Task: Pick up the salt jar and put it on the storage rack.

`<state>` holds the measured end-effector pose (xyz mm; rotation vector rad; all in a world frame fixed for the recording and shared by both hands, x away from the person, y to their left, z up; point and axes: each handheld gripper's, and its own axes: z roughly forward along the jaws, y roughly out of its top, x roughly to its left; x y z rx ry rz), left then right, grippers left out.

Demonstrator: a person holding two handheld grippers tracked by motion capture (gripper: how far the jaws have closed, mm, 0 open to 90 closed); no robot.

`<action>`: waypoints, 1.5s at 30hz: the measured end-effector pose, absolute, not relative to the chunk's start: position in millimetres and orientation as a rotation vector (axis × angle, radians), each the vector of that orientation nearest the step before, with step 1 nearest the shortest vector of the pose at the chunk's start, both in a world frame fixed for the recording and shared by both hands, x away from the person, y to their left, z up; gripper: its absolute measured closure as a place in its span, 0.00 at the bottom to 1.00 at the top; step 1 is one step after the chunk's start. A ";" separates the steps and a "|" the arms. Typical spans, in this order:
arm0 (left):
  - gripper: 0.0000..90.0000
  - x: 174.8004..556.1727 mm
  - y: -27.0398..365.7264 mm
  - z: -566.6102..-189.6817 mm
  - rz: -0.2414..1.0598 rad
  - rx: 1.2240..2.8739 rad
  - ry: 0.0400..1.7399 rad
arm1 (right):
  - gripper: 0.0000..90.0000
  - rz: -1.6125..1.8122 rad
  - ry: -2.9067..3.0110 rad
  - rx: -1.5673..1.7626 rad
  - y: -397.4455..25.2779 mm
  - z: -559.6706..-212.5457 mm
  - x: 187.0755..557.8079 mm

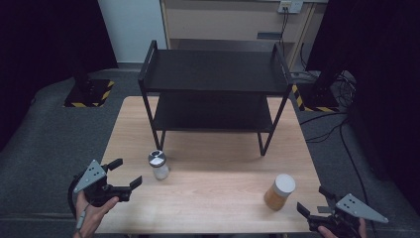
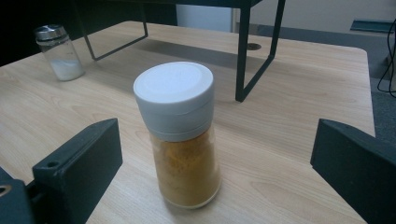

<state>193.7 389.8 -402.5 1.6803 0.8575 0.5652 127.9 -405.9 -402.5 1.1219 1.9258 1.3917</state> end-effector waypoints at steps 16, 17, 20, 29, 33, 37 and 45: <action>0.02 197.3 389.9 -401.2 0.544 1.710 0.845 | 0.03 1.382 1.953 1.088 -403.6 -402.0 130.1; 0.02 197.6 389.7 -401.3 0.542 1.712 0.844 | 0.03 1.382 1.952 1.088 -403.6 -402.1 130.1; 0.02 197.9 389.0 -401.1 0.541 1.717 0.841 | 0.03 1.386 1.956 1.087 -403.6 -402.3 130.9; 0.02 199.1 385.9 -401.4 0.542 1.728 0.834 | 0.03 1.395 1.962 1.079 -404.1 -403.4 132.4; 0.02 199.4 385.6 -401.1 0.542 1.733 0.834 | 0.03 1.398 1.961 1.074 -404.1 -404.0 132.7; 0.02 199.2 385.6 -401.2 0.541 1.732 0.837 | 0.03 1.401 1.958 1.074 -404.1 -404.5 132.7; 0.02 198.1 384.1 -400.8 0.549 1.725 0.828 | 0.03 1.403 1.962 1.073 -404.7 -404.9 133.5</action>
